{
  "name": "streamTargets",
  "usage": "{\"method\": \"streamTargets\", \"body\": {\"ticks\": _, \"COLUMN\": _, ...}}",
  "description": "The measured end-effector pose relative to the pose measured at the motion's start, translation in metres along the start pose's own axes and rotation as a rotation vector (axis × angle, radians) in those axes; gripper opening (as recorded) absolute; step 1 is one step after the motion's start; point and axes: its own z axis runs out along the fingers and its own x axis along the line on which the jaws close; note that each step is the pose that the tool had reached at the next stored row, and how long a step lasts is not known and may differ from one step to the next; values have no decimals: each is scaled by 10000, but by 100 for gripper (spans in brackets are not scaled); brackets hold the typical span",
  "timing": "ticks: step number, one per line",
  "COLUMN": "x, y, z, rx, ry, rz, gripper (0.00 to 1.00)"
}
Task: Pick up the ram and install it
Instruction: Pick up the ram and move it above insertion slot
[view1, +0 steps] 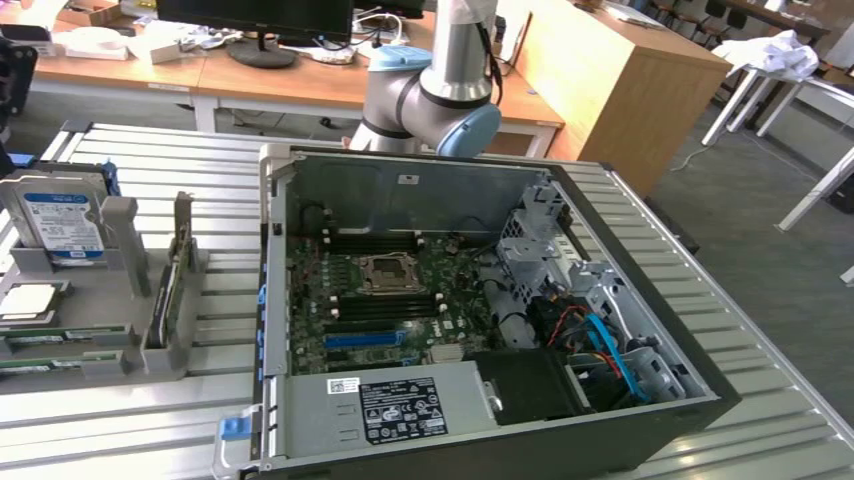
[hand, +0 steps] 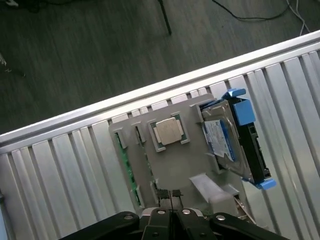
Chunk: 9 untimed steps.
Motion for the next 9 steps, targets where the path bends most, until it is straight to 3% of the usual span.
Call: {"method": "streamTargets", "body": {"ticks": 9, "x": 0, "y": 0, "z": 4, "rx": -38, "ry": 73, "rz": -1644, "gripper": 11}}
